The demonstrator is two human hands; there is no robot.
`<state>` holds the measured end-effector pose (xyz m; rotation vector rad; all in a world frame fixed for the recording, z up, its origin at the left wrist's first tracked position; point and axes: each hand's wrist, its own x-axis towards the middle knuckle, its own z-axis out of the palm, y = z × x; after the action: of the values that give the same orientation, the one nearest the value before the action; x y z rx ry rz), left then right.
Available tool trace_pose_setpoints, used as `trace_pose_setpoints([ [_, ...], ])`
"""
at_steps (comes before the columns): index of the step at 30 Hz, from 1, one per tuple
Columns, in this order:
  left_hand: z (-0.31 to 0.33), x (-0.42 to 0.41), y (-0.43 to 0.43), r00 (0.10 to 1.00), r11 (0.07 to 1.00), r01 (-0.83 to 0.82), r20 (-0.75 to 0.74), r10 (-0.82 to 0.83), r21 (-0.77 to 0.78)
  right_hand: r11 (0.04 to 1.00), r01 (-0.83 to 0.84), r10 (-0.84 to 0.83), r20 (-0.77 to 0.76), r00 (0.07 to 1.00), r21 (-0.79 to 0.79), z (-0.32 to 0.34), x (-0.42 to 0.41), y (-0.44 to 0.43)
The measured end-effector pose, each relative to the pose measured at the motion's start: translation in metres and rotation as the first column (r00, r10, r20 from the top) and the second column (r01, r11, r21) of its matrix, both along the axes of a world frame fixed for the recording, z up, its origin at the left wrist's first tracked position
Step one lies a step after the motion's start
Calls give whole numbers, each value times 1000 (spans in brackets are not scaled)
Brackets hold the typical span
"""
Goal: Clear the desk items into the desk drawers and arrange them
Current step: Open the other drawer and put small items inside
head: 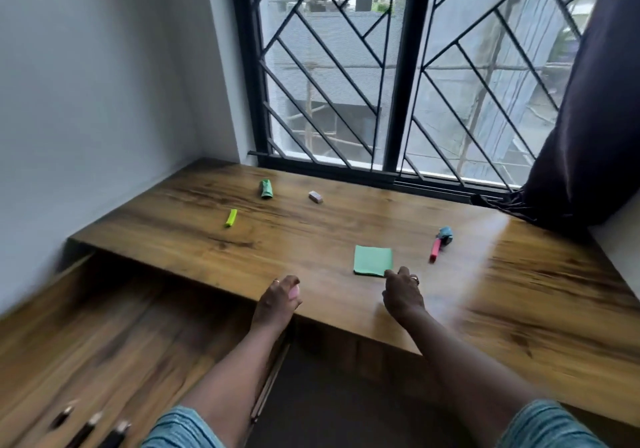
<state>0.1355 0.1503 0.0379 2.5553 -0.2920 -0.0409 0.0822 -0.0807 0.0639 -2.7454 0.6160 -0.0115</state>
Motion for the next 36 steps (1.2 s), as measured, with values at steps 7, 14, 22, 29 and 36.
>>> trace_pose_setpoints([
  [7, -9, -12, 90, 998, 998, -47, -44, 45, -38, 990, -116, 113, 42, 993, 77, -16, 17, 105],
  [14, -20, -30, 221, 987, 991, -135, -89, 132, -21, 976, -190, 181, 88, 980, 108, -28, 16, 237],
  [22, -27, -42, 351, 969, 975, -220, -109, 221, 22, 946, -289, 280, 80, 957, 147, -43, 15, 368],
  [29, -40, -23, 427, 935, 949, -306, -163, 316, 82, 897, -361, 366, 29, 930, 256, -62, 28, 454],
  [36, -48, 21, 476, 891, 916, -293, -268, 366, 276, 833, -437, 479, -48, 876, 339, -90, 85, 518],
])
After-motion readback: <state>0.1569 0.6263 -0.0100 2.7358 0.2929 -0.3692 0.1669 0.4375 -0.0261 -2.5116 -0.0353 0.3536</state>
